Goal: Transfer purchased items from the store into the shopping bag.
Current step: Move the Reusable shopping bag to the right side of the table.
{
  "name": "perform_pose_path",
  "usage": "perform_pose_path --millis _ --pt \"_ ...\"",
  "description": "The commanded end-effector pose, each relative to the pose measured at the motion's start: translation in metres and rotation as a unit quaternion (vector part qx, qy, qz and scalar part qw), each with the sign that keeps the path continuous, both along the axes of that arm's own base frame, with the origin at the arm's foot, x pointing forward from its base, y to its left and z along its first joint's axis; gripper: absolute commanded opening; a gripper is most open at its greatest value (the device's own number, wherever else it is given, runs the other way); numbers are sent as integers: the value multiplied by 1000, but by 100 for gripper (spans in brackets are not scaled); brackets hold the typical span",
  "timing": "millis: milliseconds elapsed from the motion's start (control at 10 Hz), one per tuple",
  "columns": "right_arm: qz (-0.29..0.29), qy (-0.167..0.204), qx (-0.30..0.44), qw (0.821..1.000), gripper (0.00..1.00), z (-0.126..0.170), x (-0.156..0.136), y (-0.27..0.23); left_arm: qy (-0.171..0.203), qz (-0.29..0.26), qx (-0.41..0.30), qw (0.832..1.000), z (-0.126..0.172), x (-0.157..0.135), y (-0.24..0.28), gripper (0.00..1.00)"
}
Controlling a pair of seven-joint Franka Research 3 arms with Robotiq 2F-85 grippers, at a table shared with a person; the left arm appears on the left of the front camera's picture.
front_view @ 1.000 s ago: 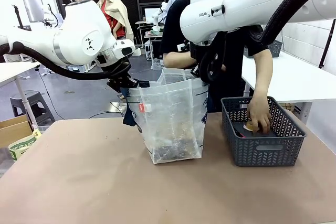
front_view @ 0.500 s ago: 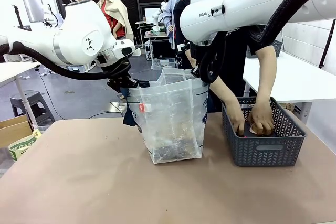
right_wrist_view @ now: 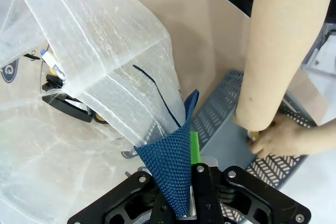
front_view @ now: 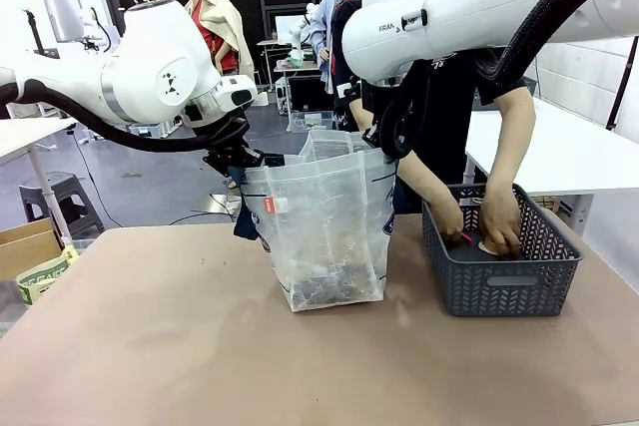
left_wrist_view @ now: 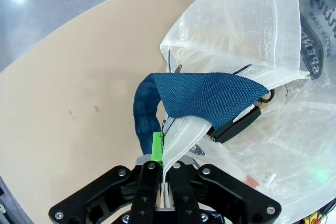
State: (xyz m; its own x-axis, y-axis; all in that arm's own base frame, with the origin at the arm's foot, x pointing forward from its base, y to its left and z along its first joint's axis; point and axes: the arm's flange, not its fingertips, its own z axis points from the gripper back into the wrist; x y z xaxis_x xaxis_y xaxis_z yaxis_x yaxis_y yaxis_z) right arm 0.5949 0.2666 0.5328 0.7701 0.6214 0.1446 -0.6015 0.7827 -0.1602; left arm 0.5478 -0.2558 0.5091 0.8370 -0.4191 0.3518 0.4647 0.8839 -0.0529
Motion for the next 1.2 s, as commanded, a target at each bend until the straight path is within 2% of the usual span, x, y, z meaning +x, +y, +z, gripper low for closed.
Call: perform_pose_path --millis 0,900,1100 --pt "3 -1 0 1000 0 3 1 0 0 2 0 1000 1 1 2 0" --pt "0 0 0 1000 0 0 0 0 0 2 0 1000 1 1 2 0" --pt "-1 -14 13 1000 0 1 -5 1 0 2 0 1000 1 1 2 0"
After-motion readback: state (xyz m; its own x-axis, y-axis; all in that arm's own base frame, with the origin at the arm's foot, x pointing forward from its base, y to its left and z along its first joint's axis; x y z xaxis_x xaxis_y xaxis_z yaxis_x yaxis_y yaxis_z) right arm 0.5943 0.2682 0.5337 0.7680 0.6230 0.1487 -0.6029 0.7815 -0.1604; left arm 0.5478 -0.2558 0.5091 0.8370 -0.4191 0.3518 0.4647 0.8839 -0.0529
